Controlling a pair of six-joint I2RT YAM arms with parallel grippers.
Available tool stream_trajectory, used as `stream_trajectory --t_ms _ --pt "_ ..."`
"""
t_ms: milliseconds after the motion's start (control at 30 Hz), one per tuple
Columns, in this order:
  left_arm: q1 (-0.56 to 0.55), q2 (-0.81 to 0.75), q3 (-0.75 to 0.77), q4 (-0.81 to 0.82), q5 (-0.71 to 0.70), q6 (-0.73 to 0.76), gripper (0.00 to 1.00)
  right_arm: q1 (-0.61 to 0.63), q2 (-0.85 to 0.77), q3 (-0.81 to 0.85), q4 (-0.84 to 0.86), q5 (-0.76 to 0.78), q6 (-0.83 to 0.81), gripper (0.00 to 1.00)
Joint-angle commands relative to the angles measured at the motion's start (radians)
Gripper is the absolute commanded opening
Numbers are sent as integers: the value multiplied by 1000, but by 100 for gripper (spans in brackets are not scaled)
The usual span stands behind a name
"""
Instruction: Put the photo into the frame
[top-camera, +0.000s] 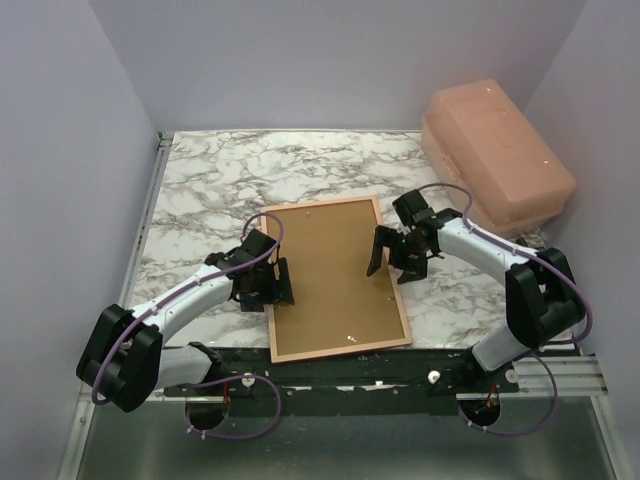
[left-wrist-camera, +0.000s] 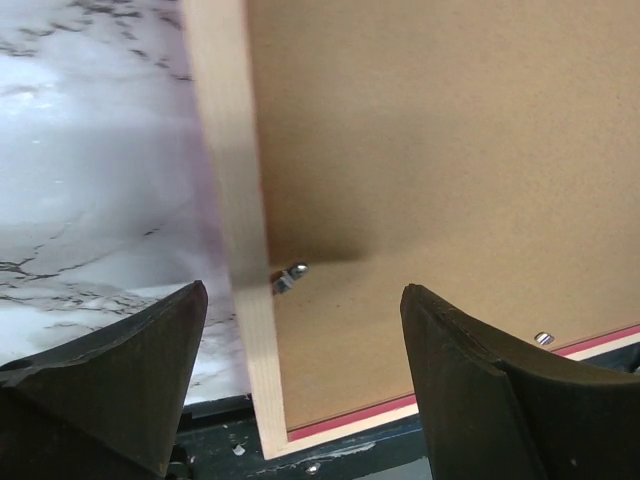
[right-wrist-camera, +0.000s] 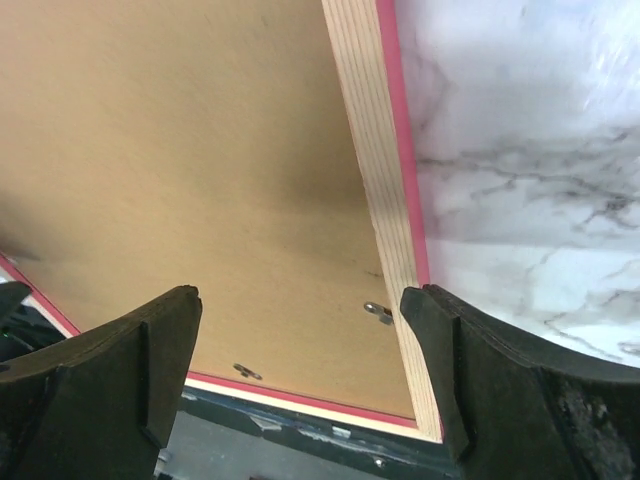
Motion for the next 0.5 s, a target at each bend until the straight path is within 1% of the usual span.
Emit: stream_trajectory --t_ms 0,100,200,467 --pt "96 -58 -66 87 142 34 80 -25 41 92 -18 73 -53 97" --pt "150 -80 -89 105 184 55 80 -26 89 165 -45 132 -80 97" --pt "181 -79 -92 105 197 77 80 -28 150 248 -68 195 -105 97" --pt "196 -49 -90 114 208 99 79 -29 330 450 -110 321 -143 95"
